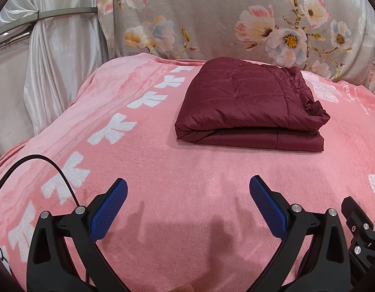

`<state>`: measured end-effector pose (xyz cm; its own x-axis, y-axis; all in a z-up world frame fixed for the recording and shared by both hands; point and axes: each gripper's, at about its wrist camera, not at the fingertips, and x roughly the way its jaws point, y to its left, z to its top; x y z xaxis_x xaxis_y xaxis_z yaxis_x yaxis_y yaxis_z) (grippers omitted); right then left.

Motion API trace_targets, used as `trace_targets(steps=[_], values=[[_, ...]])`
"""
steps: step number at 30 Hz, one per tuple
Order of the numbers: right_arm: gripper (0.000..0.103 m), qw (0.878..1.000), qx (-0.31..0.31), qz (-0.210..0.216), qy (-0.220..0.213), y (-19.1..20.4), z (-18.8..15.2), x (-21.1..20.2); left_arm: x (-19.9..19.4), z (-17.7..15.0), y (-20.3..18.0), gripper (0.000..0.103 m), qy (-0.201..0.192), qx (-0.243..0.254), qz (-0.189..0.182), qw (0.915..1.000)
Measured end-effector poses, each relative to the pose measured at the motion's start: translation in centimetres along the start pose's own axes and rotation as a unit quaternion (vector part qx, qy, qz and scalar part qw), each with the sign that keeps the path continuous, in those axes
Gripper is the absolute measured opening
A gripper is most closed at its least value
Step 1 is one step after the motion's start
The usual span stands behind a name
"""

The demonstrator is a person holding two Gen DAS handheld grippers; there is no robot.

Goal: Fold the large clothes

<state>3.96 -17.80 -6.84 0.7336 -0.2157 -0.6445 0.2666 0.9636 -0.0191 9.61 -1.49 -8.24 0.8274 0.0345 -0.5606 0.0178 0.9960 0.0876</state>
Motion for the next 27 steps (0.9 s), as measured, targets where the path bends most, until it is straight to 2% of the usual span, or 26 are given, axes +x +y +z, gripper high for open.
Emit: trace_targets(steps=[27], values=[[0.086, 1.000, -0.001, -0.001, 0.000, 0.07, -0.02, 0.06, 0.02, 0.05, 0.07, 0.098, 0.000, 0.002, 0.002, 1.0000]])
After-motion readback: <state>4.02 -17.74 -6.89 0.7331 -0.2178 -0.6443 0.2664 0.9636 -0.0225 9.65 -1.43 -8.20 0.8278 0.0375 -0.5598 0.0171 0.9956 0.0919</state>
